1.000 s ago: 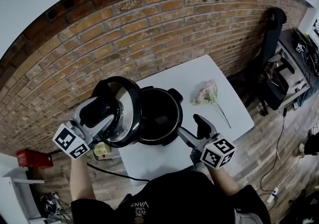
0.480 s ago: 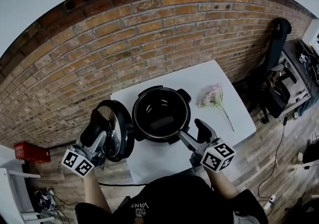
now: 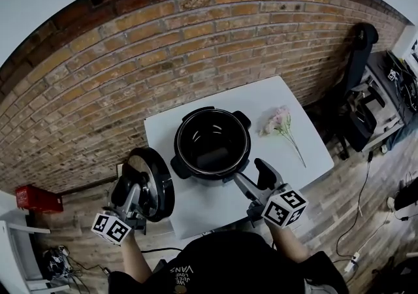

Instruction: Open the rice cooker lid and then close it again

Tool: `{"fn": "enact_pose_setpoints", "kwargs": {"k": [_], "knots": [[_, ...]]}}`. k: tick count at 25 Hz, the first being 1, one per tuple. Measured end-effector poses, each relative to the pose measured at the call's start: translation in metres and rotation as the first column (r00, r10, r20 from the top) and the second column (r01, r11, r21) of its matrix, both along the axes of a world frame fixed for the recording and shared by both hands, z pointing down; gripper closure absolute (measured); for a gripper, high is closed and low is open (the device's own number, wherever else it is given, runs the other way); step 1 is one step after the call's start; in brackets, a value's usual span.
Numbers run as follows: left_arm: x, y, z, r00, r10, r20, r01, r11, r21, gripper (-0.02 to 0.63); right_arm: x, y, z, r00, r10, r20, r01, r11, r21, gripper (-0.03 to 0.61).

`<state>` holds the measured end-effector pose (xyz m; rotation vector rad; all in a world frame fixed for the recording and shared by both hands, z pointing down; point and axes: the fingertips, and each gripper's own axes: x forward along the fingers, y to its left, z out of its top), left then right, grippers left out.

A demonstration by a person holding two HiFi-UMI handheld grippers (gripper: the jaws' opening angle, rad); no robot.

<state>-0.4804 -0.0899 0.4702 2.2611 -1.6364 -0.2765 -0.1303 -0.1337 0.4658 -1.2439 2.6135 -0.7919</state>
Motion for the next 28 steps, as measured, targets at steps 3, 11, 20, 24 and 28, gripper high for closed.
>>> {"fn": "enact_pose_setpoints", "kwargs": {"k": [3, 11, 20, 24, 28], "knots": [[-0.001, 0.004, 0.0, 1.0, -0.017, -0.017, 0.017, 1.0, 0.008, 0.336, 0.001, 0.004, 0.0, 1.0, 0.004, -0.002, -0.004, 1.0, -0.006, 0.199], [0.016, -0.004, -0.026, 0.996, 0.036, 0.083, -0.038, 0.999, 0.026, 0.336, 0.012, 0.002, -0.001, 1.0, 0.009, 0.009, -0.009, 1.0, -0.006, 0.201], [0.069, -0.051, -0.073, 0.941, 0.203, 0.269, -0.226, 0.973, 0.057, 0.335, 0.035, -0.013, -0.001, 1.0, 0.008, 0.018, -0.008, 1.0, -0.008, 0.201], [0.104, -0.077, -0.087, 0.893, 0.282, 0.352, -0.316, 0.948, 0.043, 0.335, 0.05, -0.019, -0.002, 1.0, 0.014, 0.02, -0.014, 1.0, -0.009, 0.201], [0.144, -0.1, -0.096, 0.822, 0.375, 0.429, -0.419, 0.908, 0.008, 0.335, 0.066, -0.025, 0.0, 0.999, 0.025, 0.019, -0.025, 1.0, -0.013, 0.201]]}}
